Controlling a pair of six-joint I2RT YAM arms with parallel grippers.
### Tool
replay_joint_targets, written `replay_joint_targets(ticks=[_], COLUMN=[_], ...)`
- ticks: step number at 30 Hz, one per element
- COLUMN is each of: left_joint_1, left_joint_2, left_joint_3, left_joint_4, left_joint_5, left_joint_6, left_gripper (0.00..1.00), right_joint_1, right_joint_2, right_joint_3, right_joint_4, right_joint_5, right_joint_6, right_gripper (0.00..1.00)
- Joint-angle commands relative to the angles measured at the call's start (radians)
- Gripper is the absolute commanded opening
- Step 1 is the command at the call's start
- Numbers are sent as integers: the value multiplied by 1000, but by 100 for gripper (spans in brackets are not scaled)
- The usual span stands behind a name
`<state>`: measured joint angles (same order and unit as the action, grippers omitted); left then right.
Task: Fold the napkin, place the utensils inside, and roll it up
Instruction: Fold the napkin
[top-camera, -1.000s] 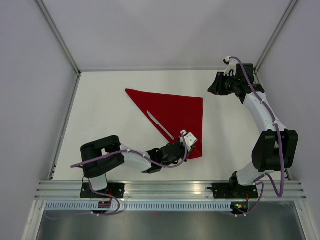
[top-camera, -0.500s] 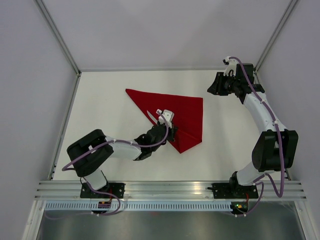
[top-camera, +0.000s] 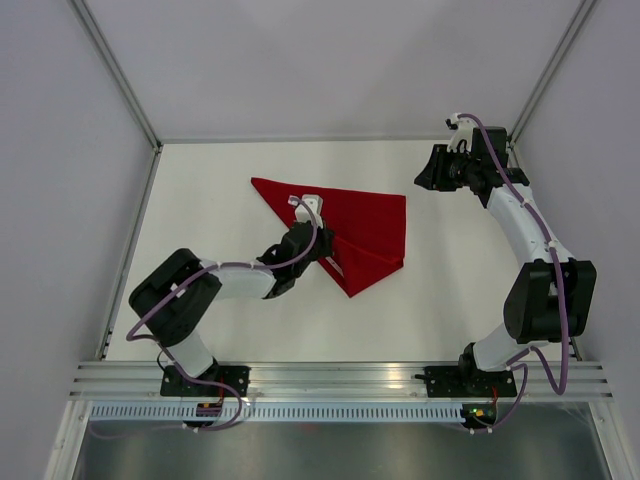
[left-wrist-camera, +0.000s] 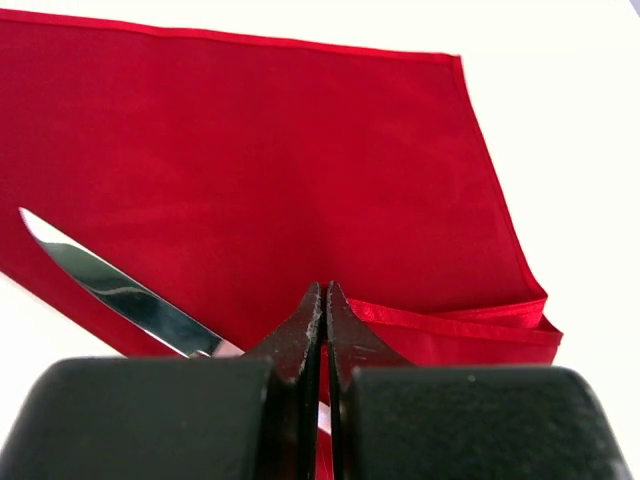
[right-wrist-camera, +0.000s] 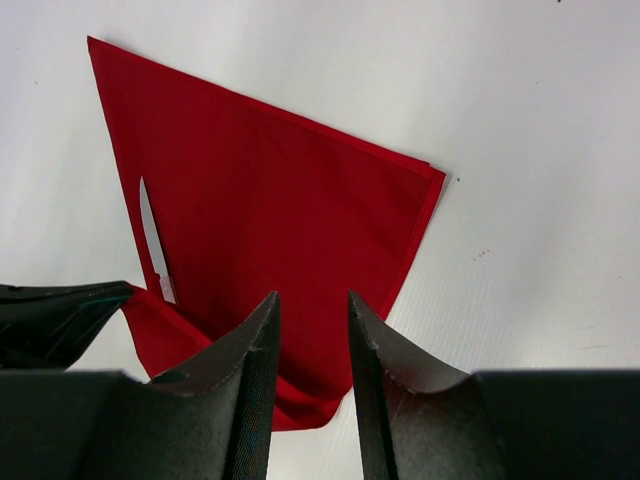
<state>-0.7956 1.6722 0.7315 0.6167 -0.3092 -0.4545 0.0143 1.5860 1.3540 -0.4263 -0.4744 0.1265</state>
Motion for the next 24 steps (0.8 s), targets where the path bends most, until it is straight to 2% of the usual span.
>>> replay_joint_targets(ticks=[1, 12, 24], left_joint_1=[47, 147, 208], left_joint_2=[20, 55, 84], left_joint_3=[42, 69, 92], left_joint_4=[-14, -40, -55], left_joint_5=[28, 61, 78], left_joint_6=[-55, -82, -90], left_gripper=[2, 2, 2], right_joint_1=[-7, -7, -5], right_joint_2=[8, 20, 32], right_joint_3=[5, 10, 16], right_joint_4=[-2, -5, -14], right_joint_5=[-15, -17, -24], right_joint_6=[7, 4, -5], right_gripper=[39, 39, 39])
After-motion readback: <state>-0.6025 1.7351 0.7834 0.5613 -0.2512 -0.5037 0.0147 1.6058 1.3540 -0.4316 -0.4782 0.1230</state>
